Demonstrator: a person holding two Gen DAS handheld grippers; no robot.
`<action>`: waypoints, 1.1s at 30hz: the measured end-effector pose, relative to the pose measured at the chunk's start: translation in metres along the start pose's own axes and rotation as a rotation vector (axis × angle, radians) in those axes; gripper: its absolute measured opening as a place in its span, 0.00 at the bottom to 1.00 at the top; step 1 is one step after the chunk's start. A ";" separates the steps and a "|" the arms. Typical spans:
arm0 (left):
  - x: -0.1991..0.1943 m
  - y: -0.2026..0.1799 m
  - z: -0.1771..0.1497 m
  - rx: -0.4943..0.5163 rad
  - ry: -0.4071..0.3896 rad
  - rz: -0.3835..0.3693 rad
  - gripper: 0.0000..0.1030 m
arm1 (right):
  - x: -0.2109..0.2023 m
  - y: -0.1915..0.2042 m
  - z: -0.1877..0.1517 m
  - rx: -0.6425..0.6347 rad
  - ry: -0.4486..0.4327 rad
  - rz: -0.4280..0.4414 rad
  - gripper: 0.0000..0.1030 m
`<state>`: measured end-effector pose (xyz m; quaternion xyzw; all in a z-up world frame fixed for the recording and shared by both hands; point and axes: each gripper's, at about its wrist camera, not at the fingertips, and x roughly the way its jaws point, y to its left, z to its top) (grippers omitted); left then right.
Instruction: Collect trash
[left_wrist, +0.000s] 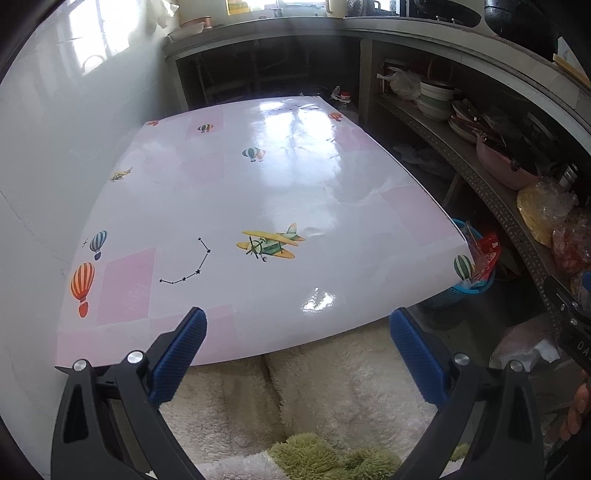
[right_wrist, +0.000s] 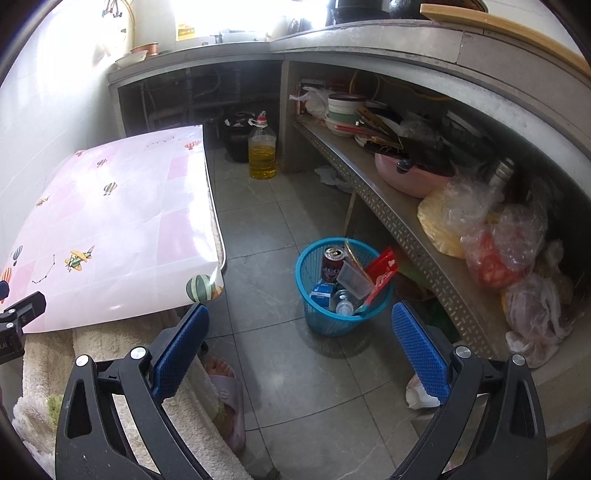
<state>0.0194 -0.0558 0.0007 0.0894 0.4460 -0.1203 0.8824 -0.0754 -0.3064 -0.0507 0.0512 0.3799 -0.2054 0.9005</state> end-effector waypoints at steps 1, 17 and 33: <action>0.000 -0.001 0.000 0.001 0.000 -0.004 0.95 | 0.000 0.000 0.000 0.000 0.000 -0.001 0.92; -0.001 -0.006 0.001 0.000 -0.001 -0.020 0.95 | -0.001 -0.002 -0.001 0.007 -0.001 0.001 0.92; 0.000 0.000 0.004 -0.025 0.000 -0.013 0.95 | -0.003 -0.001 0.000 0.000 -0.008 0.004 0.92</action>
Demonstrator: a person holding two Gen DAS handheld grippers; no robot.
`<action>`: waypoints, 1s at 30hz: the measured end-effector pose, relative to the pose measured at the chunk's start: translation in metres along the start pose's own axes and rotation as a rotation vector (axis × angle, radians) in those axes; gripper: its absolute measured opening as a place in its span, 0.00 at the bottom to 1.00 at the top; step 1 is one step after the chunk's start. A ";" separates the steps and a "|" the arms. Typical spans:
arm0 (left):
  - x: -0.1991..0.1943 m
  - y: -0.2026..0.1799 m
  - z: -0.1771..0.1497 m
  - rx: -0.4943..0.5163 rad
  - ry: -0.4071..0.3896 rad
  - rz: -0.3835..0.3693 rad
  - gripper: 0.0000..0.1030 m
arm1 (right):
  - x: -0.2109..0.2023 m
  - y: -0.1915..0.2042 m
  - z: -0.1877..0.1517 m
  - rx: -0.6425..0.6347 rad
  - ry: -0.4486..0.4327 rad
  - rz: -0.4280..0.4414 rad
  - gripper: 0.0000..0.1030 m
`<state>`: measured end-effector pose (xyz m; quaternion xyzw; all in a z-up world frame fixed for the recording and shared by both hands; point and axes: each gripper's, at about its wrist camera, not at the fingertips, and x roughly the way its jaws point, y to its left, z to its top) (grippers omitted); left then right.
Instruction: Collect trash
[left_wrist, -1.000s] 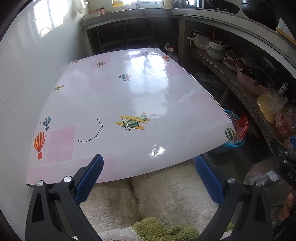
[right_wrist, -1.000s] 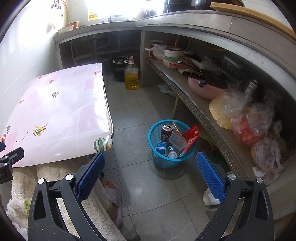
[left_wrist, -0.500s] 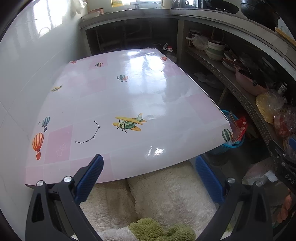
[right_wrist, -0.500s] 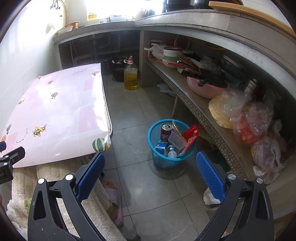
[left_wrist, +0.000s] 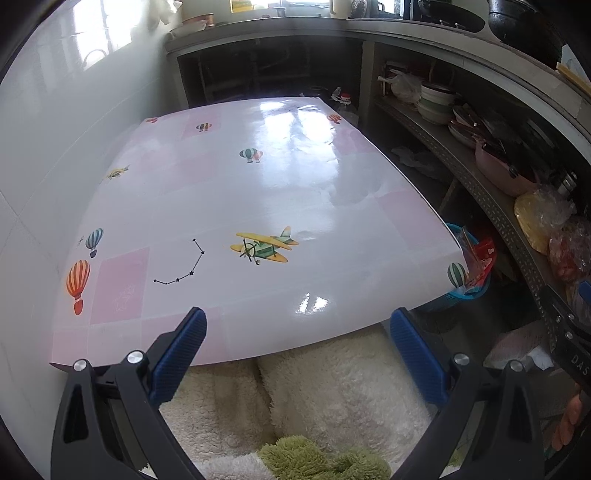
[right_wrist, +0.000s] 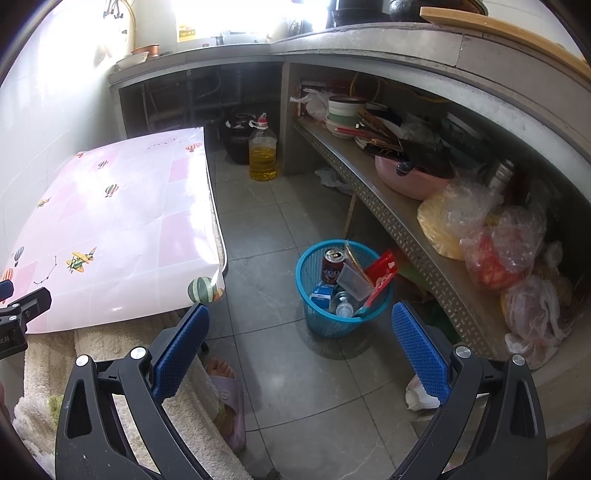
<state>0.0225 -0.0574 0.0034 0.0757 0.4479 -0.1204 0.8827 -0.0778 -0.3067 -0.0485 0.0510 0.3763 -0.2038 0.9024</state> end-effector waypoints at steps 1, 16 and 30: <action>0.000 0.000 0.000 -0.001 0.000 0.000 0.95 | 0.000 0.000 0.000 -0.001 0.000 0.000 0.92; 0.000 0.002 0.001 -0.006 -0.002 -0.002 0.95 | 0.001 -0.002 0.005 -0.017 -0.005 0.005 0.92; 0.000 -0.005 0.004 -0.007 0.001 -0.005 0.95 | 0.001 -0.003 0.007 -0.023 -0.009 0.007 0.93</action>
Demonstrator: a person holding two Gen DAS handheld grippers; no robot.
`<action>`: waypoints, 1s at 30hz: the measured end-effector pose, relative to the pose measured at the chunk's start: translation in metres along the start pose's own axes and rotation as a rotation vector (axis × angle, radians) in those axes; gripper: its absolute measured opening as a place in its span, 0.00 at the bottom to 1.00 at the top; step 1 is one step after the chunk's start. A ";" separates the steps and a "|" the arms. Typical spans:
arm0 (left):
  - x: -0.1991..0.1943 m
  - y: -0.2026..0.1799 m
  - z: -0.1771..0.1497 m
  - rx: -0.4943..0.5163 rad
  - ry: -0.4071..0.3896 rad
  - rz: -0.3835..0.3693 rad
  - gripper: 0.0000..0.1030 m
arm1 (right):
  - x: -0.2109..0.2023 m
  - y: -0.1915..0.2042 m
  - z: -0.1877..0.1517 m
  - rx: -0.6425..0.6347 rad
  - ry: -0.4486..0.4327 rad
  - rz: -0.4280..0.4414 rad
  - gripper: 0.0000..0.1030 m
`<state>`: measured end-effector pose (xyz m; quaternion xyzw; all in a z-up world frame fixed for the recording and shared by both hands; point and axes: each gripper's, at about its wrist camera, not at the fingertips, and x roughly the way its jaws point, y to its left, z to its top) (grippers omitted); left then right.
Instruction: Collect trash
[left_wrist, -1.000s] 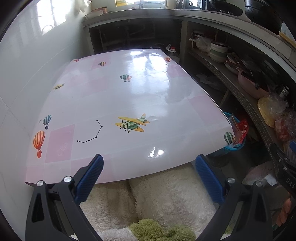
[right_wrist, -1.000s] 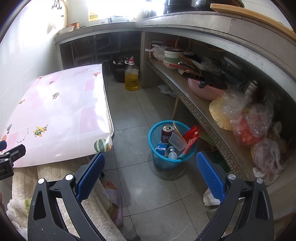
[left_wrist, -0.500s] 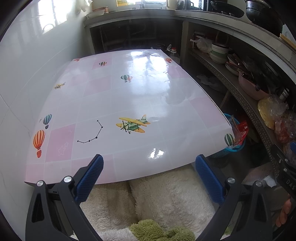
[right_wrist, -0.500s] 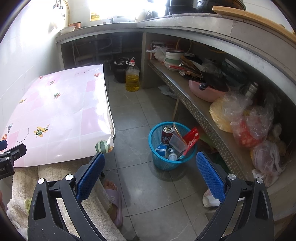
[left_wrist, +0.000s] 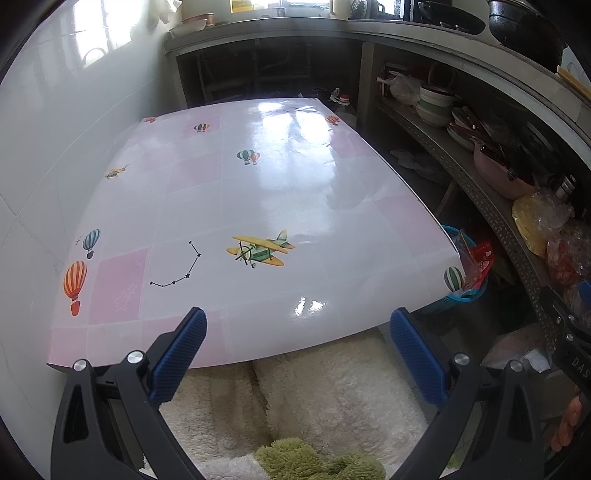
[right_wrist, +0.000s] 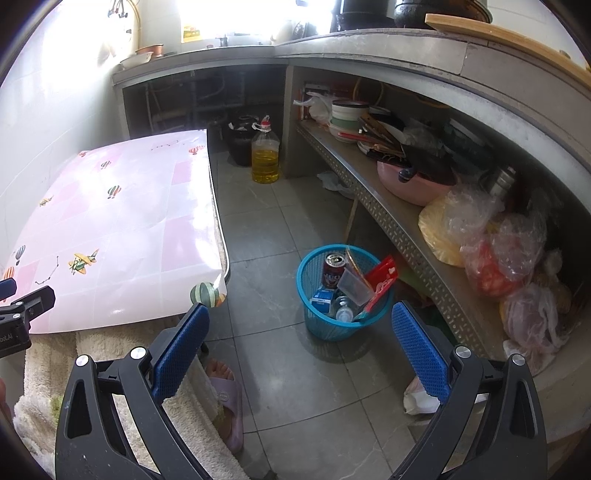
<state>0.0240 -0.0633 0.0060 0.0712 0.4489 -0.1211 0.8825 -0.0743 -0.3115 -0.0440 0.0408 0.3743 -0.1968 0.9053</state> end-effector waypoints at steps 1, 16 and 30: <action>0.000 0.000 0.000 0.001 -0.001 -0.001 0.95 | 0.000 0.000 0.000 0.000 -0.001 -0.001 0.92; 0.001 0.001 -0.001 -0.005 0.002 -0.001 0.95 | 0.000 -0.002 0.003 0.003 0.000 0.003 0.92; 0.001 0.001 -0.001 -0.007 0.002 -0.001 0.95 | 0.000 -0.002 0.002 0.002 0.000 0.002 0.92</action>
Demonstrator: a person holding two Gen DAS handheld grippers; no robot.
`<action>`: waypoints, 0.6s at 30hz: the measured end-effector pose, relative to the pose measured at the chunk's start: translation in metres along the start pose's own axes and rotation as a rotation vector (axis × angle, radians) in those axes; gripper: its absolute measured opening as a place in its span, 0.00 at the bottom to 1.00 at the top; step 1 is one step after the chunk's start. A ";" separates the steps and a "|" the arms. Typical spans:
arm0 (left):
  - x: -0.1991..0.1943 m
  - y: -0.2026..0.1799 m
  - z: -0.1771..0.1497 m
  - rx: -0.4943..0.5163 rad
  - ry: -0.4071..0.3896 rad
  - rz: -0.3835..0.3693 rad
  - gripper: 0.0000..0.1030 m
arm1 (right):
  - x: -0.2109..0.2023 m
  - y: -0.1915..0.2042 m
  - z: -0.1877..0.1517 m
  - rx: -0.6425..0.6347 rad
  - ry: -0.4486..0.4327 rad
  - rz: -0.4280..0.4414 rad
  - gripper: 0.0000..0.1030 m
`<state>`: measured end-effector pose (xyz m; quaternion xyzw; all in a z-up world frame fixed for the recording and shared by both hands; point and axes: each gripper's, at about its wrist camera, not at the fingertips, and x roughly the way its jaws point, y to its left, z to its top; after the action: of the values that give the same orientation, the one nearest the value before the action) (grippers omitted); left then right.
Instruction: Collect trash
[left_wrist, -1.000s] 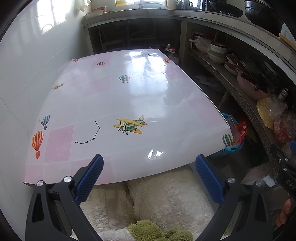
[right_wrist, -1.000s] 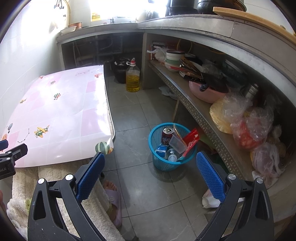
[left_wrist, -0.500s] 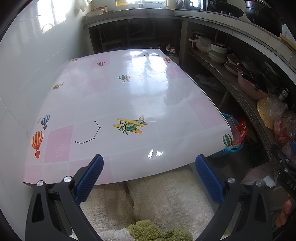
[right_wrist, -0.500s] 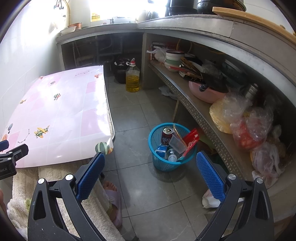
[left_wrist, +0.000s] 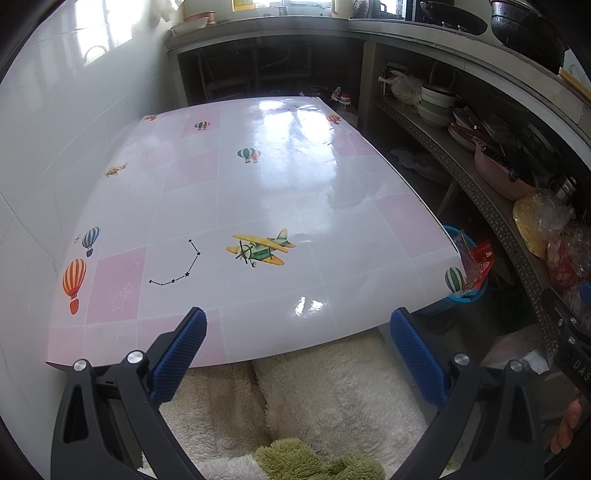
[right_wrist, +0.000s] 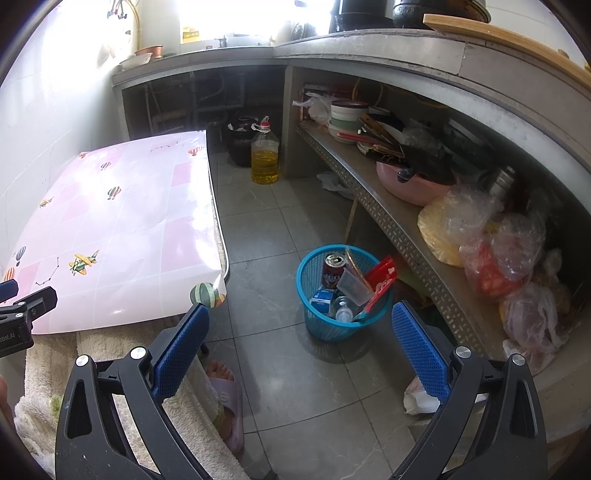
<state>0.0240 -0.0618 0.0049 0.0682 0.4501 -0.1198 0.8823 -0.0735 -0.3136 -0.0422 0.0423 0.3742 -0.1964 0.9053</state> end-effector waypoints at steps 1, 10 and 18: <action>0.000 0.000 0.000 -0.001 0.000 0.000 0.95 | 0.000 0.000 0.000 0.000 0.001 0.000 0.92; 0.001 0.000 0.000 -0.001 0.000 -0.001 0.95 | 0.000 0.000 0.000 0.001 0.000 -0.001 0.92; 0.001 0.000 0.000 0.000 0.001 -0.002 0.95 | 0.000 -0.001 -0.001 0.002 -0.001 -0.001 0.92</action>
<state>0.0242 -0.0621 0.0041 0.0677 0.4504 -0.1206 0.8820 -0.0742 -0.3139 -0.0424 0.0430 0.3737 -0.1970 0.9053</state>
